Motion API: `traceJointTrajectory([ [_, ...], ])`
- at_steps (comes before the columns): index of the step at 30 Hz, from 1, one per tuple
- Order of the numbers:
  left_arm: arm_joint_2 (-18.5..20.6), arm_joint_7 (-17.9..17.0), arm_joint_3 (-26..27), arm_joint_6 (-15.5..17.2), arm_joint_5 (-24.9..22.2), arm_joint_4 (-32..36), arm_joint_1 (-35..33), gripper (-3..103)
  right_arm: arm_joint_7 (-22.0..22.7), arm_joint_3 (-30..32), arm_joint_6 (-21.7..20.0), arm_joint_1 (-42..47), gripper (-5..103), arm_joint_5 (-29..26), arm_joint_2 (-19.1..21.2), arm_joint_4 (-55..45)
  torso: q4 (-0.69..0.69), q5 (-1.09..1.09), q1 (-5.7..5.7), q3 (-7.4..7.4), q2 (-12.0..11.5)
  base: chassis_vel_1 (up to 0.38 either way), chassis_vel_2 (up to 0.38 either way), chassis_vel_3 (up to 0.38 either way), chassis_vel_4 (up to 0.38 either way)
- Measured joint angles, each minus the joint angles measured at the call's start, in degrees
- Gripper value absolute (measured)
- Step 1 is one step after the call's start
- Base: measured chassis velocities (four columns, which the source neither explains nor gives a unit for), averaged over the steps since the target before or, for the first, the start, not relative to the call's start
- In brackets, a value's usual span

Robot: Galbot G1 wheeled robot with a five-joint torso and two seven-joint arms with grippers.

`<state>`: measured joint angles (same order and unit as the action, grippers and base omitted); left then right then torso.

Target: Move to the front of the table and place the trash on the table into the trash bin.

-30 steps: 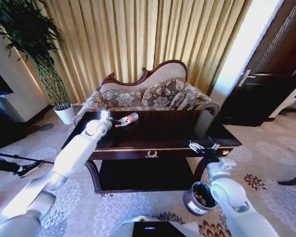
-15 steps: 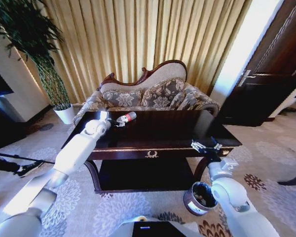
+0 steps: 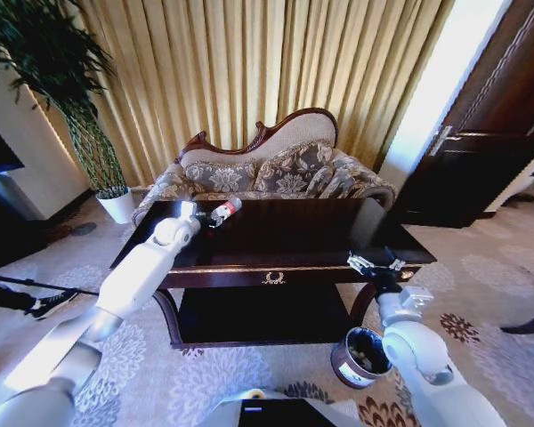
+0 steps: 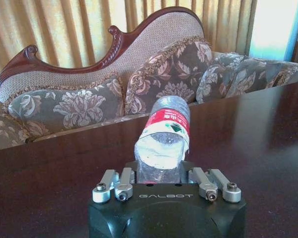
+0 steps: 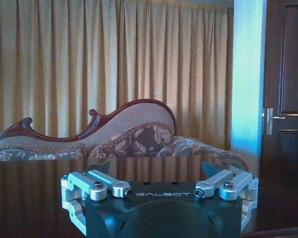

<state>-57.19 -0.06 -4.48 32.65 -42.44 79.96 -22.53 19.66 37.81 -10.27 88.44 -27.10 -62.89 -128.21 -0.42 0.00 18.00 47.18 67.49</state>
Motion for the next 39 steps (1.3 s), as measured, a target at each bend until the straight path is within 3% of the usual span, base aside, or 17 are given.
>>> traceJointTrajectory([
  [10, 1.1, -2.35, 2.0, -2.66, 0.38, 6.2, -2.85, 25, 1.9, 0.04, -0.26, -0.84, 100, -4.6, 1.52, -1.93, 0.0, 0.0, 0.0, 0.0, 0.0, 0.0, 0.0, 0.0, 0.0],
  [14, 2.24, -3.6, 2.44, -9.07, 3.86, 11.88, -5.54, 25, 1.88, -0.68, -1.09, -2.68, 100, -11.52, 3.95, -3.73, -0.01, 0.0, 0.0, 0.0, 0.0, 0.0, 0.0, 0.0, 0.0],
  [15, 4.05, -3.92, 1.94, -15.44, 8.38, 17.12, -8.2, 25, 1.7, -1.44, -2.85, -4.11, 100, -20.67, 6.83, -6.36, 0.0, 0.01, 0.0, 0.0, 0.0, 0.0, 0.0, 0.0, 0.0],
  [16, 5.1, -3.99, 1.49, -18.92, 12.12, 19.1, -9.45, 25, 1.66, -1.45, -4.53, -4.99, 100, -26.01, 7.94, -8.08, -0.01, 0.0, 0.0, 0.0, 0.0, 0.0, 0.0, 0.0, 0.0],
  [17, 5.73, -3.98, 1.19, -21.43, 15.6, 20.12, -10.27, 25, 1.65, -1.44, -5.63, -5.72, 100, -29.74, 8.66, -9.19, 0.0, 0.0, 0.0, -0.01, 0.01, 0.0, 0.0, 0.0, 0.0],
  [18, 5.73, -3.98, 1.19, -21.43, 15.6, 20.12, -10.27, 25, 1.65, -1.44, -5.63, -5.72, 100, -29.74, 8.66, -9.19, 0.0, 0.0, 0.0, -0.01, 0.01, 0.0, 0.0, 0.0, 0.0],
  [21, 6.68, -4.02, 1.15, -30.6, 34.27, 21.85, -12.56, 25, 1.5, -1.87, -8.05, -9.69, 100, -42.54, 10.42, -12.03, 0.0, -0.01, 0.0, -0.01, 0.0, 0.0, 0.0, 0.0, 0.0],
  [22, 6.68, -4.02, 1.15, -30.6, 34.27, 21.85, -12.56, 25, 1.5, -1.87, -8.05, -9.69, 100, -42.54, 10.42, -12.03, 0.0, -0.01, 0.0, -0.01, 0.0, 0.0, 0.0, 0.0, 0.0],
  [25, 6.44, -5.48, 0.65, -37.49, 47.71, 23.11, -13.56, 25, 1.45, -3.5, -8.99, -14.13, 100, -51.71, 10.54, -13.09, 0.0, 0.0, 0.0, 0.0, 0.0, 0.0, 0.0, 0.0, 0.0],
  [32, 5.39, -6.88, -3.43, -39.68, 54.04, 25.58, -13.42, 25, -0.07, -5.6, -9.17, -17.89, 100, -55.39, 10.13, -13.32, 0.0, 0.0, 0.01, 0.0, 0.0, 0.0, 0.0, 0.0, 0.0],
  [35, 4.58, -6.88, -5.99, -39.38, 54.34, 26.53, -12.46, 25, -1.0, -5.89, -9.03, -18.59, 100, -54.16, 10.35, -13.0, -0.01, 0.01, 0.01, 0.0, 0.0, 0.0, 0.0, 0.0, 0.0],
  [39, 2.39, -8.46, -11.0, -37.85, 53.56, 27.66, -11.02, 25, -3.98, -6.92, -8.04, -19.84, 100, -48.63, 10.45, -10.84, -0.02, 0.0, 0.01, 0.0, 0.0, 0.0, 0.0, 0.0, 0.0],
])
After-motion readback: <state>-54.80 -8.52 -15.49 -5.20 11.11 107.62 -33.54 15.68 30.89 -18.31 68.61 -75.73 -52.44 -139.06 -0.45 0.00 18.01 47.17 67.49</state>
